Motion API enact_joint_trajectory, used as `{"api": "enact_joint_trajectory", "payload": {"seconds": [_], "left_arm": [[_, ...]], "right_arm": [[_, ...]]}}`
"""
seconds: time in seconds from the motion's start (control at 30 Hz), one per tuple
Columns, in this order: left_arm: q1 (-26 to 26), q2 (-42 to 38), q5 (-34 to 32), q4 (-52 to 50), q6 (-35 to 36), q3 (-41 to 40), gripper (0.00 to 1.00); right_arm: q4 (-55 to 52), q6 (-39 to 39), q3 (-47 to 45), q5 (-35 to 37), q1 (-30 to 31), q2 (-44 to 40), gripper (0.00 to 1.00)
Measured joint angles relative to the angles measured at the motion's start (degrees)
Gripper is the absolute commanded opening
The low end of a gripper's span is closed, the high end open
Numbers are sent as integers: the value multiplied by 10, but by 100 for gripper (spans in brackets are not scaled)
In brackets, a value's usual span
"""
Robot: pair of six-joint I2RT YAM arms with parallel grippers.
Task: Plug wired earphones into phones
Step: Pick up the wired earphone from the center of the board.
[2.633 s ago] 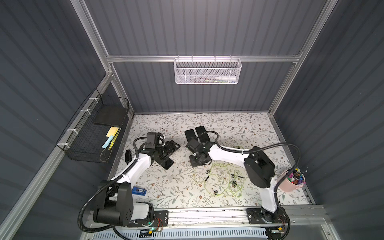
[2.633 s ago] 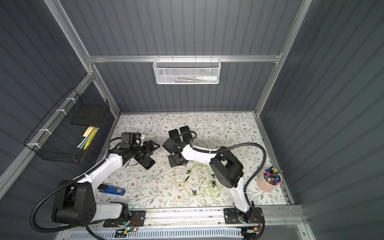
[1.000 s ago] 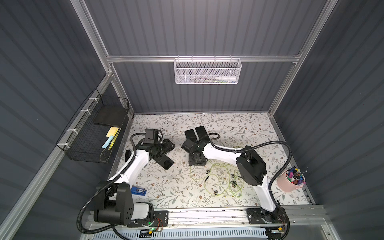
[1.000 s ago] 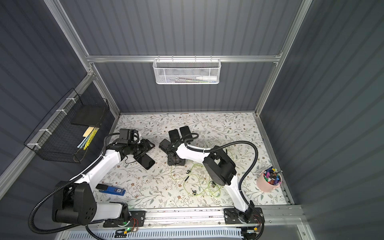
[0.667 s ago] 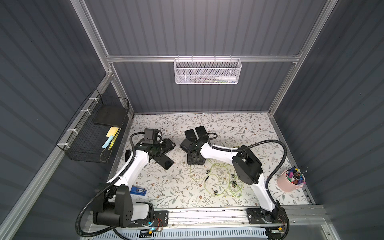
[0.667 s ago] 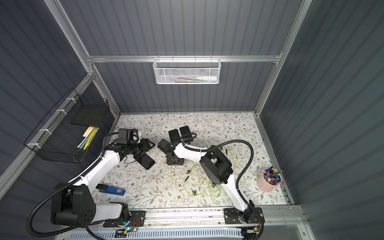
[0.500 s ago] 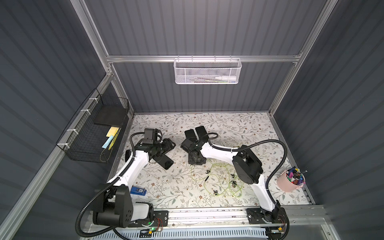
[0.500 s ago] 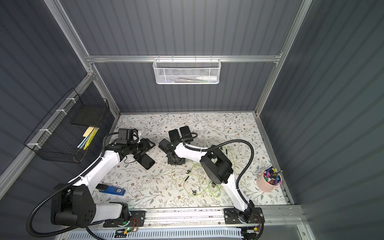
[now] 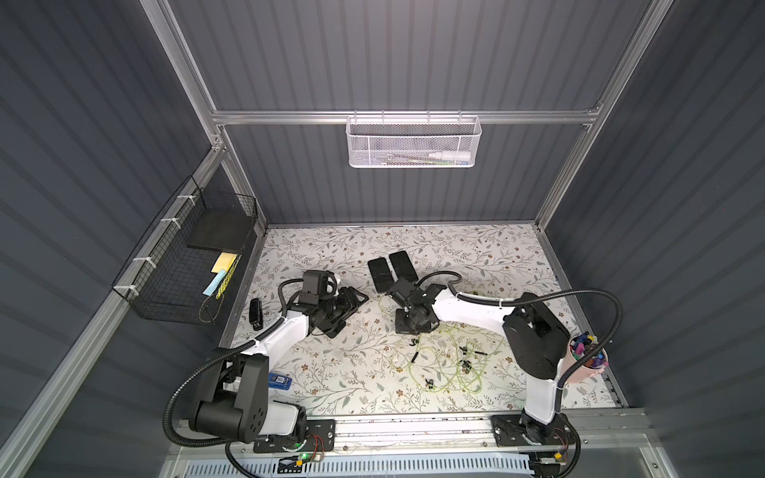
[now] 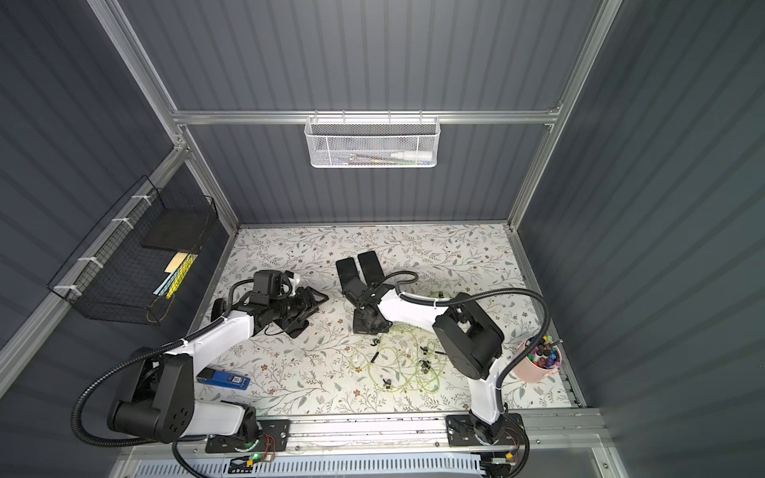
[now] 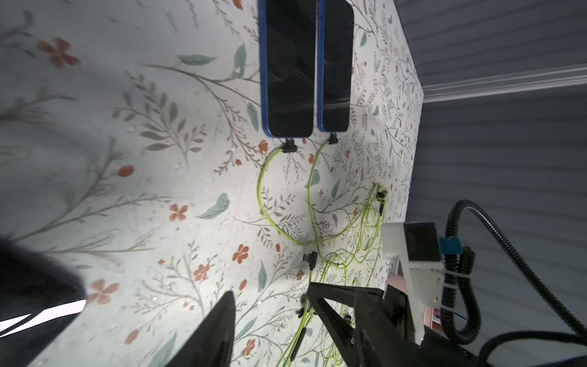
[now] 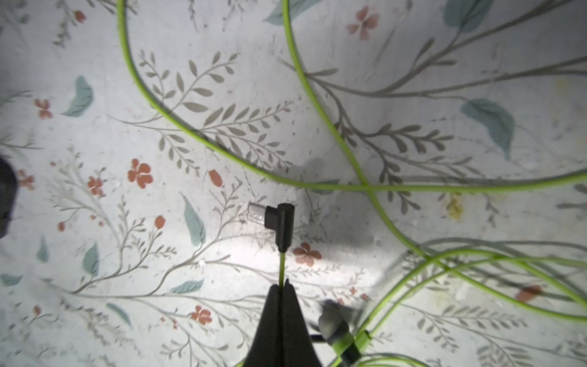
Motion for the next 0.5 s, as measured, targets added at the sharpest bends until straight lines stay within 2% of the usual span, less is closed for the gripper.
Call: {"api": "enact_joint_trajectory", "payload": {"seconds": [0.13, 0.33, 0.5], "left_arm": [[-25, 21, 14, 72, -31, -7, 58], [-40, 66, 49, 177, -64, -33, 43], [-47, 102, 86, 224, -71, -34, 36]], "right_arm": [[57, -7, -53, -52, -24, -47, 0], [110, -25, -90, -121, -55, -87, 0], [147, -39, -91, -184, -68, -108, 0]]}}
